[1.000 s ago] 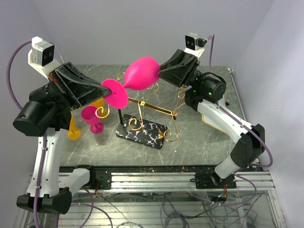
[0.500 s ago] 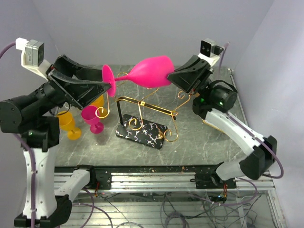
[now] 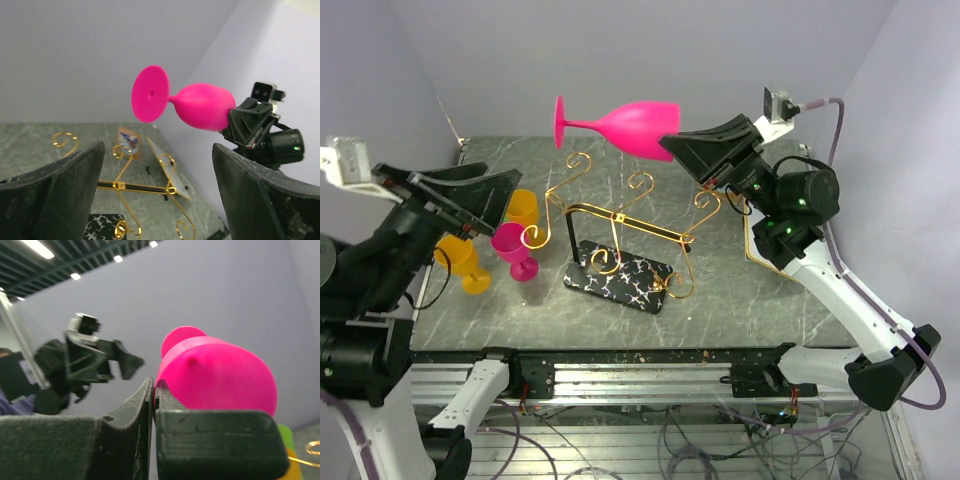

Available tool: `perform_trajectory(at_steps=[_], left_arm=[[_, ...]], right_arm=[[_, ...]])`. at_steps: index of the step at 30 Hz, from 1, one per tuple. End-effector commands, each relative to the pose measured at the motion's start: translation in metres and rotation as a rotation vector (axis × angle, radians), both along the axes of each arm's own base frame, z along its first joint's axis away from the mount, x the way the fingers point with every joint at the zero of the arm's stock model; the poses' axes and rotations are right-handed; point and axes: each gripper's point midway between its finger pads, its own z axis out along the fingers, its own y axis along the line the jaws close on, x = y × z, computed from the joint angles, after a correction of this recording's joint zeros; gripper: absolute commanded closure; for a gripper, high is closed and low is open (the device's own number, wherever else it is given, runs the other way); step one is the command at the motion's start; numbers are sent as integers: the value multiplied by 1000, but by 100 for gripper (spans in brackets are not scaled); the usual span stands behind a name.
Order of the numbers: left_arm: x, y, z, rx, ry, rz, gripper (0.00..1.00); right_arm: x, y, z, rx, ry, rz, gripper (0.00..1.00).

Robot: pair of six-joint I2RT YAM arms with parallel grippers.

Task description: Take the wine glass off the wine glass rack

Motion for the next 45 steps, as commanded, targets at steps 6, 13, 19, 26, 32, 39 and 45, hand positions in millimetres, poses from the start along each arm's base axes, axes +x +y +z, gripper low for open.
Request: perform_trajectory(at_steps=[6,13,19,26,32,39,45], left_arm=[[-42,66,18,-20,-102,378,1],[-74,87,37,-53,-187,483,0],[-82,96,43,-45,-201,533,0],[-84,98,44,-49,-202,540,1],[-91,102,44,-37,-206,563,0],[-91,104,40,2,-189,580,0],[-89,105,35,21,-183,587,1]], right_arm=[[-22,74,-47,-421,-203,-88,100],[-61,122,-94,-609,-248,12,100],[-92,160,-146,-840,-330,-12,100],[-106,200,-214,-1096,-387,-90,100],[-101,234,-273,-1203,-386,-76,100],[-102,271,-329,-1314,-337,-15,100],[-96,282,-377,-1488,-312,9,100]])
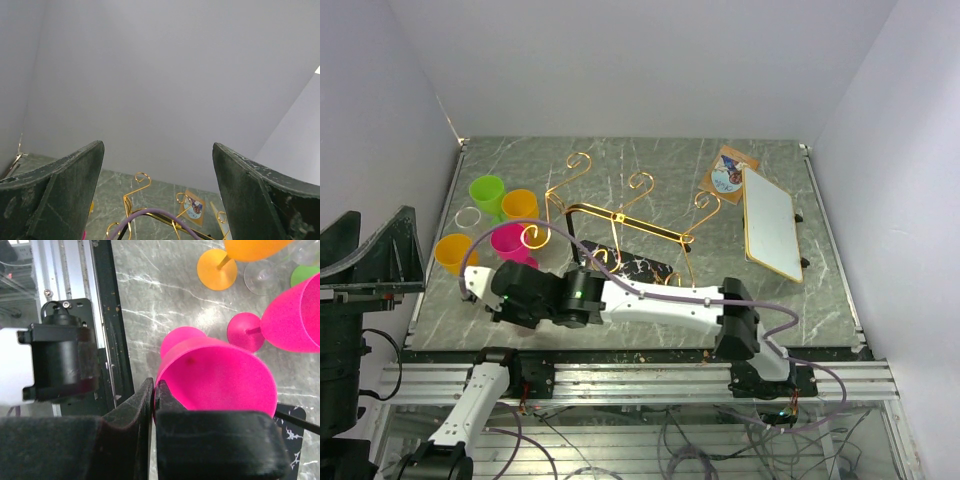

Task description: Take the wine glass off the wine glass rack

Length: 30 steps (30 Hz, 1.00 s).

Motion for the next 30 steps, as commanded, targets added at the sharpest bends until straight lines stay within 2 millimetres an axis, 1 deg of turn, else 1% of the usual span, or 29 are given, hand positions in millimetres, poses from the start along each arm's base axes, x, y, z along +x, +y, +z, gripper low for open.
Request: perform_trajectory(at_steps=[1,5,8,14,18,20,23,25,30], left_arm=[[8,3,-6,26,31,27,1],[11,2,-7,32,33,22,0],[12,2,-8,33,37,22,0],[10,3,-9,32,35,31,1],[12,4,-12,38,46,37,1],[13,5,-12,43,52,41,1],[14,5,-11,44,49,41,1],[14,5,-11,42,48,40,1],[15,4,-13,36,55,36,1]], right_arm=[[4,-2,-16,-98,8,-32,100],[5,2,-25,-101,15,-33,100],[10,5,-31,-110,20,-41,100],[17,9,-36,-110,37,-43,98],[18,9,-41,-115,53,-29,92],[20,8,-41,-117,51,-35,85],[22,8,-35,-107,47,-37,73],[24,8,-26,-88,42,-41,67],[30,6,12,-15,23,-58,52]])
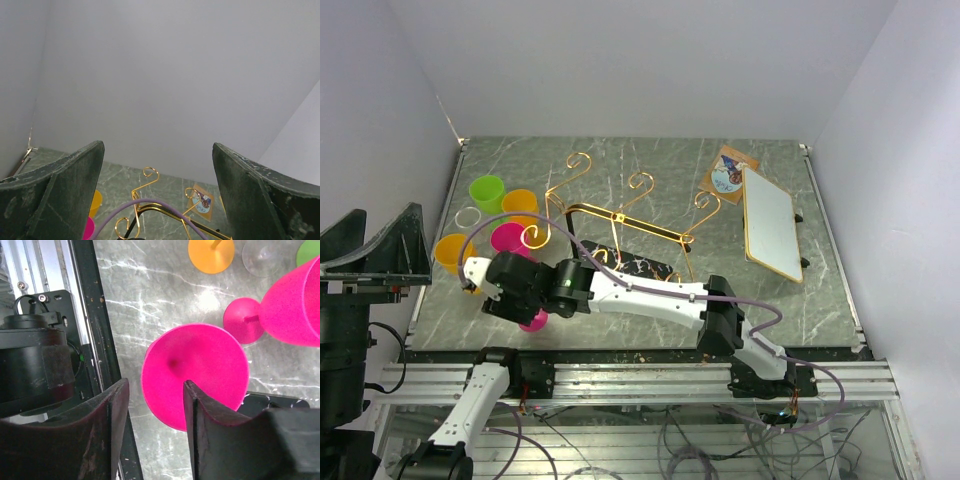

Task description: Take the wine glass off the wine glass rack

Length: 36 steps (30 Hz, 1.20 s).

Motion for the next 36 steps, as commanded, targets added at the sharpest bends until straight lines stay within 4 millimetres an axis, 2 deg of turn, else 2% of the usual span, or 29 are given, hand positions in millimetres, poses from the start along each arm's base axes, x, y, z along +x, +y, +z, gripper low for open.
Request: perform_trajectory(at_steps=[1,5,8,12,14,18,20,23,26,30,33,36], left_arm=[[3,2,-2,2,12,16,1],[-1,3,1,-5,5,17,1],[-3,4,1,-11,5,18,1],[-5,5,-1,-24,6,19,1],[-5,4,-1,-28,7,16,1],[-1,2,-4,-36,18,5,1],[4,0,-8,-42,27,-4,1],[12,-3,-12,-43,48,-19,1],[22,-6,-18,-40,77,-33,1],[39,-11,-30,-36,123,-54,1],[55,-18,-37,-19,167,-85,1],[67,-23,-43,-8,203,-106,1]], right_arm=[[8,-1,56,109,-27,-13,49],[10,-11,97,205,-44,-10,31],[12,-23,127,287,-45,-3,21],[21,-48,169,381,-53,-24,16],[27,-63,188,420,-105,-49,10],[45,-95,226,492,-189,-112,5],[60,-114,241,528,-217,-159,4],[90,-155,259,582,-237,-257,1],[135,-208,267,597,-257,-437,0],[170,-276,271,634,-274,-635,1],[180,-326,273,661,-313,-780,0],[171,-369,281,669,-367,-899,0]])
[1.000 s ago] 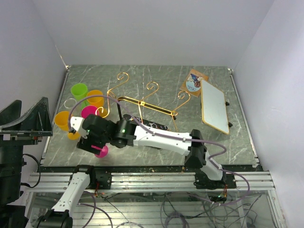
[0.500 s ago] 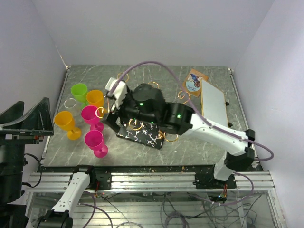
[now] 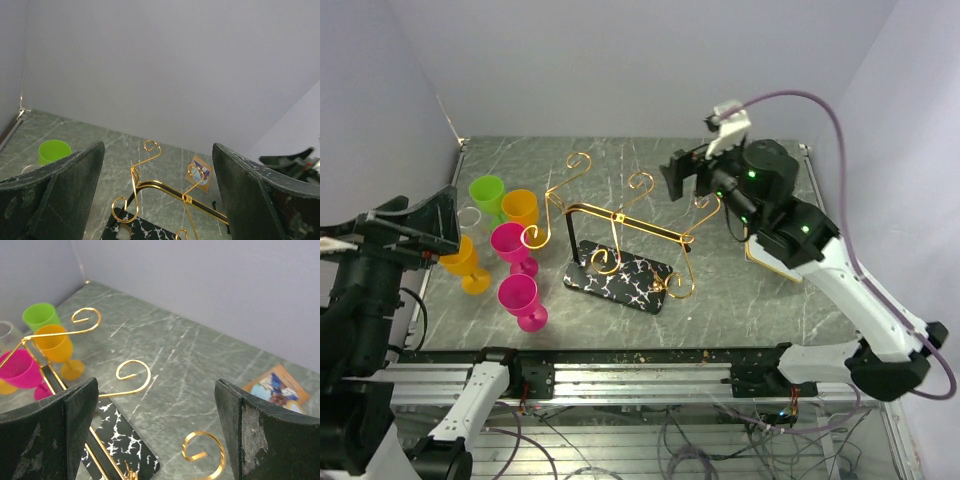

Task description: Take the wine glass off the wine glass rack

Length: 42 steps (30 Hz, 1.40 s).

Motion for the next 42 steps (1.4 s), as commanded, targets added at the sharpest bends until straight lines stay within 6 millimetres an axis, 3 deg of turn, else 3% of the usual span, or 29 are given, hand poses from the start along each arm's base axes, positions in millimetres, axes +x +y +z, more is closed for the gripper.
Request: perform_trajectory(at_steps=[1,10,16,19,32,42], left_arm=[[22,-13,-5,19,38,-63,1],[32,-22,-7,18,56,-107,1],[27,-22,-3,23,44,-112,1],[25,-21,-1,27,38,-109,1],[17,-21,0,-2,28,-110,3],[17,-24,-3,-18,25,-128,5]], right_arm=[[-17,-62,33,102,-52,-182,0],[-77,-131,55,232,-90,-228,0],[-93,-186,58,360,-71,-428,0],[-102,-203,60,418,-70,-478,0],[-136,-222,82,668,-88,-401,0],[-142,-237,89,736,-68,-445,0]])
